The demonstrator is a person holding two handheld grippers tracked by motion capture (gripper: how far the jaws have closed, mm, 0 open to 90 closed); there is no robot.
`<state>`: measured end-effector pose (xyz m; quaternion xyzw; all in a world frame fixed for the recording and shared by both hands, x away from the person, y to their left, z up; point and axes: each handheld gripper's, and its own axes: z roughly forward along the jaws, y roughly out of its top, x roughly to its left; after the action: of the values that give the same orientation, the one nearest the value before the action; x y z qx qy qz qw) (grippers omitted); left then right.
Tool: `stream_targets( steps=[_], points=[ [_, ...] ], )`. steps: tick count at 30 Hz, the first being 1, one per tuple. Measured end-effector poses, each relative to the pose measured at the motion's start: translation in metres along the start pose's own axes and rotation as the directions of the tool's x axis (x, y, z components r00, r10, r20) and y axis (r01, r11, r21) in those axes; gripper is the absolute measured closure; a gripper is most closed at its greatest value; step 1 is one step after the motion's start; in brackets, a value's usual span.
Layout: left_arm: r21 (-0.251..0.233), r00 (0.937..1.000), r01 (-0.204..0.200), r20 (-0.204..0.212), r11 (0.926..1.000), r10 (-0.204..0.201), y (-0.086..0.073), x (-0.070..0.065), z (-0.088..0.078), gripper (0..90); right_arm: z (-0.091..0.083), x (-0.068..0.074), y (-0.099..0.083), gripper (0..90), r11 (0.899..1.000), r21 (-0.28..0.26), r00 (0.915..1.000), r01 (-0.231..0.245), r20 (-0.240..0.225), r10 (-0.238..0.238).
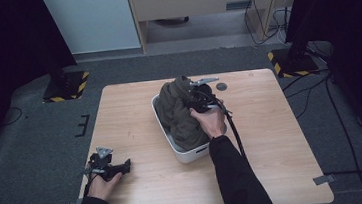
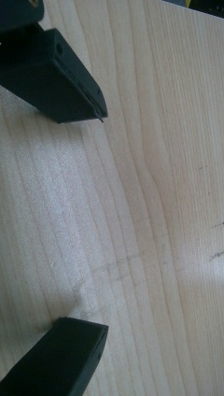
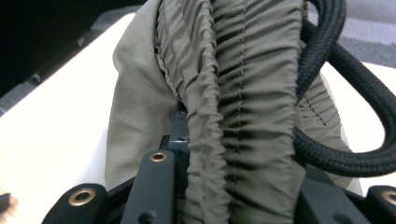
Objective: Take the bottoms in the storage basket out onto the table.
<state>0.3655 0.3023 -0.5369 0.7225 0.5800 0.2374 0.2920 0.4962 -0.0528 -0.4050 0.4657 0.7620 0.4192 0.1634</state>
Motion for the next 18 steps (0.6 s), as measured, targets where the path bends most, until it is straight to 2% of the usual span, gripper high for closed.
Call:
stream_targets(
  steps=[7,9,18],
  points=[
    [0.000,1.0000,-0.001,-0.001,1.0000,0.001,0.000,0.000,0.000,0.0,-0.014,0.002,0.011,69.0,0.998,-0.062,1.0000,-0.002,-0.009,0.001],
    [0.000,1.0000,-0.001,0.000,1.0000,0.001,0.000,0.000,0.000,0.0,-0.022,0.004,0.019,69.0,0.995,-0.097,0.9999,0.007,-0.011,-0.008],
    [0.001,1.0000,-0.001,0.000,1.0000,0.001,0.000,0.000,0.000,0.0,-0.043,0.007,0.035,69.1,0.985,-0.174,0.9997,0.007,-0.022,-0.011]
  ],
)
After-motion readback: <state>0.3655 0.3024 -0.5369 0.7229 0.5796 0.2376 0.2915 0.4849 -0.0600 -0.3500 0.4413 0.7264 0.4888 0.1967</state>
